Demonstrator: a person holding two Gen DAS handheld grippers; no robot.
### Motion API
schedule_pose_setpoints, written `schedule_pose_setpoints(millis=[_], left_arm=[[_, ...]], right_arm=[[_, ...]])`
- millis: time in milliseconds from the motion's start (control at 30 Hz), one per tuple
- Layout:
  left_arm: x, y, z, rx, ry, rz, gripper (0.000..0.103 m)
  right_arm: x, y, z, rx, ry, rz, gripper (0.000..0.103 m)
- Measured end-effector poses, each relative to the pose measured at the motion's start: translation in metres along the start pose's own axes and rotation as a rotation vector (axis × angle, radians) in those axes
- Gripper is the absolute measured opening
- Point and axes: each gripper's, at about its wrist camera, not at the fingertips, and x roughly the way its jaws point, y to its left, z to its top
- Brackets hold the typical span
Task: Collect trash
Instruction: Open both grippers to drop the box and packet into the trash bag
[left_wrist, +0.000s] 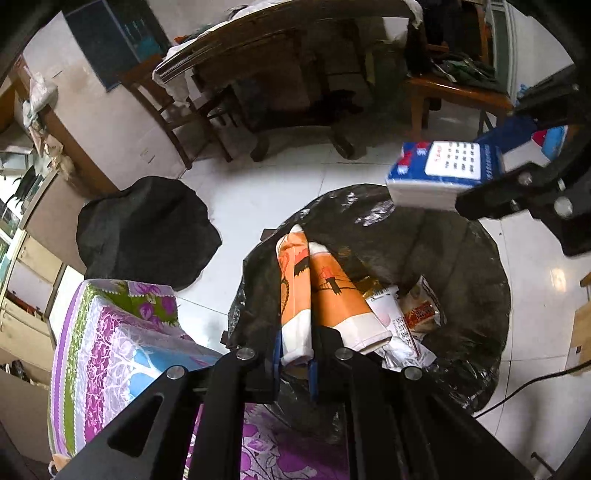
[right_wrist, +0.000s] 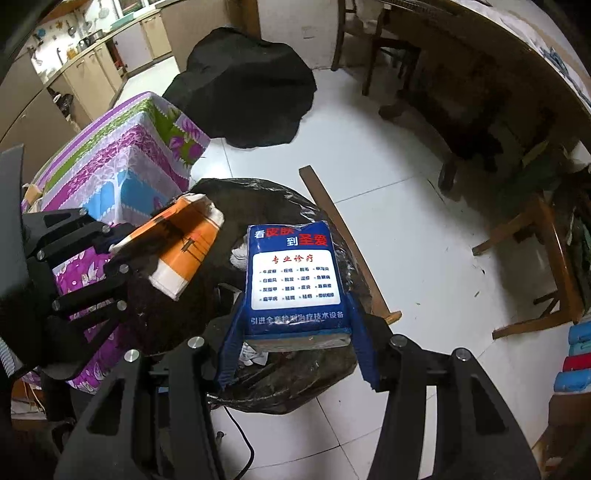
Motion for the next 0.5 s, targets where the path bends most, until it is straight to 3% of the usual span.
schedule_pose_setpoints(millis=[67, 133, 500], left_arm=[[0.0018, 0.0028, 0.0004, -0.009, 0.002, 0.013, 0.026], [0.0026, 0.0056, 0.0004, -0.017, 0.002, 0.023, 0.030], [-0.0054, 0.0087, -0.0055, -0.026, -0.012, 0.043, 0.030]], right_arm=[[0.0014, 0.0003, 0.0003, 0.002, 0.001, -0.003, 0.057], [0.0022, 0.0009, 0.0006, 0.002, -0.003, -0.005, 0.057], [0.0005, 0.0041, 0.0015, 0.010, -0.013, -0.006, 0.057]])
